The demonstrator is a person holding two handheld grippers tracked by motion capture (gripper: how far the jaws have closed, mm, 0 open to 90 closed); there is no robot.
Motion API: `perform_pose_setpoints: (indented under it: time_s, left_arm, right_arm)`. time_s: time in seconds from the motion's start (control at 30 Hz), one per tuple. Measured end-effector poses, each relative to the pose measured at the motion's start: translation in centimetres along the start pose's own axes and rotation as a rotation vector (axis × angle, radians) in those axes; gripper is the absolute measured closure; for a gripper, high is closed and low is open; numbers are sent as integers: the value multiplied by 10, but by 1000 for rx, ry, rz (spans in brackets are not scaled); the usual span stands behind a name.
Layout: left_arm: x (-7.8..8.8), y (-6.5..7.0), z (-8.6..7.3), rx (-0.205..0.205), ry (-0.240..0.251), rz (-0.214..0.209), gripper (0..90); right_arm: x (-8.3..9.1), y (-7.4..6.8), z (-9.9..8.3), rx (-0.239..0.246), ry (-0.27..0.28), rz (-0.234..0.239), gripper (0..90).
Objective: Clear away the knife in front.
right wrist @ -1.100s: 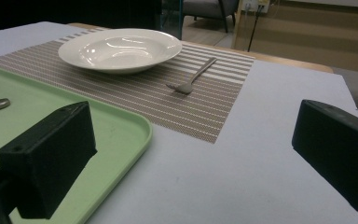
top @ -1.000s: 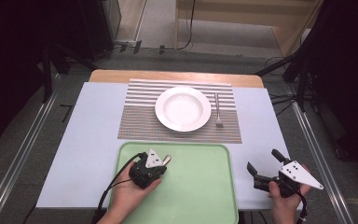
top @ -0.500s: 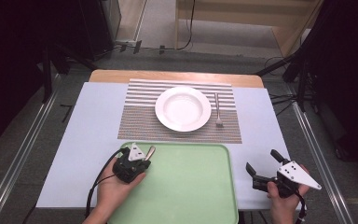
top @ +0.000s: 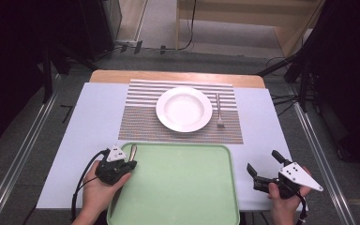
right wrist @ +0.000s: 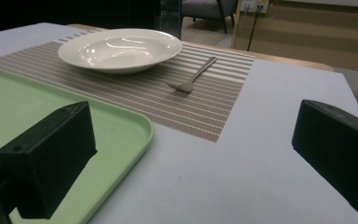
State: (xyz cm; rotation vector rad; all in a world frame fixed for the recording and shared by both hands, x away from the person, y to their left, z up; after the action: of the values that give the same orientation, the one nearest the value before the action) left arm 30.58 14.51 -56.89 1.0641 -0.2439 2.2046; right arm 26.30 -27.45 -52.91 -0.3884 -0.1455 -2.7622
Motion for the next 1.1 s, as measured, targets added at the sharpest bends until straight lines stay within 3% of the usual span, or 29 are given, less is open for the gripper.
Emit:
perform_pose_setpoints:
  time_s: [0.1, 0.23, 0.27, 0.33, 0.47, 0.6, 0.8, 0.87, 0.97, 1.1]
  left_arm:
    - [2, -3, -2, 11, 17, 11, 898]
    - [5, -6, -3, 16, 50, -11, 896]
    - [7, -6, -2, 28, 65, -30, 804]
    - [10, -8, 0, 31, 90, -51, 770]
    - [17, -7, 6, 37, 155, -109, 577]
    - [28, -7, 15, 94, 238, -169, 390]
    - [43, -14, 20, 101, 318, -171, 99]
    - [49, -16, 21, 97, 349, -192, 4]
    - [56, -20, 22, 97, 387, -198, 0]
    - [64, -27, 21, 76, 410, -162, 0]
  right_arm:
    - [0, 1, 0, 5, -2, -4, 0]
    - [-1, 1, -1, 12, -8, -7, 0]
    - [-1, 0, -1, 8, -9, -4, 0]
    - [-2, 0, -1, 15, -6, -2, 0]
    - [-4, 1, -1, 19, -11, -1, 0]
    - [-5, 1, 0, 18, -7, 3, 0]
    - [-7, -1, 0, 24, -15, 5, 0]
    - [-7, -1, 0, 22, -13, 3, 0]
    - [-8, 0, 0, 27, -13, -2, 0]
    - [-8, 5, -2, -8, -17, -4, 0]
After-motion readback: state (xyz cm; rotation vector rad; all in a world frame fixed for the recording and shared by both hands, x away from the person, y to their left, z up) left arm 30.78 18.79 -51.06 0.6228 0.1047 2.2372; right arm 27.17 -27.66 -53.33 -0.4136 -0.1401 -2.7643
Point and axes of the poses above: each handheld gripper's, and its own axes: x roughly backward along the jaws, z roughly out of its top, y roughly to its right, the point moved 10 cm from there along -x, roughly forward along the jaws, and after that the axes turned 5 degrees about x, right-handed, at the moved point
